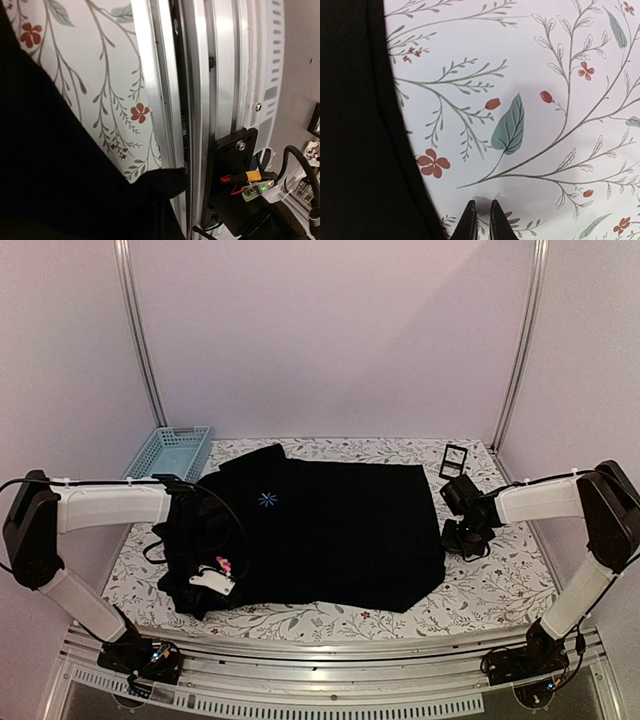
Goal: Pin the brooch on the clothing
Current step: Smooth out the clothing with brooches at the center of the board.
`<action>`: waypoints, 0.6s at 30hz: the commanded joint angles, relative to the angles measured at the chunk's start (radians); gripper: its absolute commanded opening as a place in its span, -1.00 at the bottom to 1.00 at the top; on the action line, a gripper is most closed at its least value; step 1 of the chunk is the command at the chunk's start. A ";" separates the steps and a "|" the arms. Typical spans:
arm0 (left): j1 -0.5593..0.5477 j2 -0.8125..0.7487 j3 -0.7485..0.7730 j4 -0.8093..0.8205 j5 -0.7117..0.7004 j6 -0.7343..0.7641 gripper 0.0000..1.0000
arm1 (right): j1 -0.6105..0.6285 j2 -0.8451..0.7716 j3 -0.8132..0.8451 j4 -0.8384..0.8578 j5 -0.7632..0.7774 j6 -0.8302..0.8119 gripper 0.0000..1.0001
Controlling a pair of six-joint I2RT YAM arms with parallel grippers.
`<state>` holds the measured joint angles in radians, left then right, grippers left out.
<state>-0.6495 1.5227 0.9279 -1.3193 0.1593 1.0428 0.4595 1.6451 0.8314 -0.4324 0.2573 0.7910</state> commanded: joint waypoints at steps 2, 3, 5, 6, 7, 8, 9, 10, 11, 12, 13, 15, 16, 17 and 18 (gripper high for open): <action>-0.110 0.004 0.035 -0.199 0.124 -0.070 -1.00 | -0.020 0.065 0.021 -0.032 -0.008 -0.058 -0.83; -0.146 0.009 0.058 -0.206 0.159 -0.091 -1.00 | -0.019 0.073 0.027 -0.029 -0.006 -0.062 -0.84; -0.227 0.023 0.097 -0.211 0.223 -0.127 -1.00 | -0.020 0.081 0.047 -0.027 -0.009 -0.072 -0.84; -0.245 0.031 0.106 -0.209 0.244 -0.145 -1.00 | -0.019 0.085 0.055 -0.028 -0.017 -0.078 -0.86; -0.273 0.044 0.108 -0.210 0.259 -0.153 -1.00 | -0.019 0.086 0.063 -0.033 -0.022 -0.083 -0.86; -0.292 0.059 0.103 -0.216 0.266 -0.155 -0.91 | -0.018 0.085 0.070 -0.041 -0.024 -0.091 -0.86; -0.308 0.072 0.091 -0.217 0.265 -0.159 -0.82 | -0.017 0.082 0.075 -0.051 -0.024 -0.095 -0.86; -0.315 0.084 0.084 -0.216 0.265 -0.161 -0.66 | -0.016 0.073 0.080 -0.063 -0.021 -0.098 -0.86; -0.319 0.092 0.077 -0.219 0.268 -0.165 -0.52 | -0.014 0.062 0.084 -0.077 -0.013 -0.105 -0.85; -0.321 0.098 0.078 -0.228 0.282 -0.162 -0.37 | -0.010 0.052 0.091 -0.092 -0.005 -0.108 -0.84; -0.325 0.102 0.088 -0.249 0.301 -0.153 -0.10 | -0.005 0.036 0.101 -0.109 0.004 -0.113 -0.83; -0.329 0.100 0.126 -0.275 0.322 -0.166 0.42 | 0.014 0.020 0.125 -0.142 0.016 -0.118 -0.79; -0.328 0.092 0.145 -0.275 0.310 -0.174 0.44 | 0.029 0.015 0.140 -0.157 0.021 -0.119 -0.79; -0.325 0.078 0.161 -0.275 0.286 -0.178 0.45 | 0.047 0.010 0.158 -0.170 0.025 -0.119 -0.77; -0.314 0.069 0.177 -0.277 0.253 -0.182 0.42 | 0.072 0.009 0.173 -0.180 0.028 -0.120 -0.77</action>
<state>-0.9634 1.6218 1.0344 -1.3518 0.4259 0.8833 0.4675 1.6951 0.9344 -0.5339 0.2581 0.6899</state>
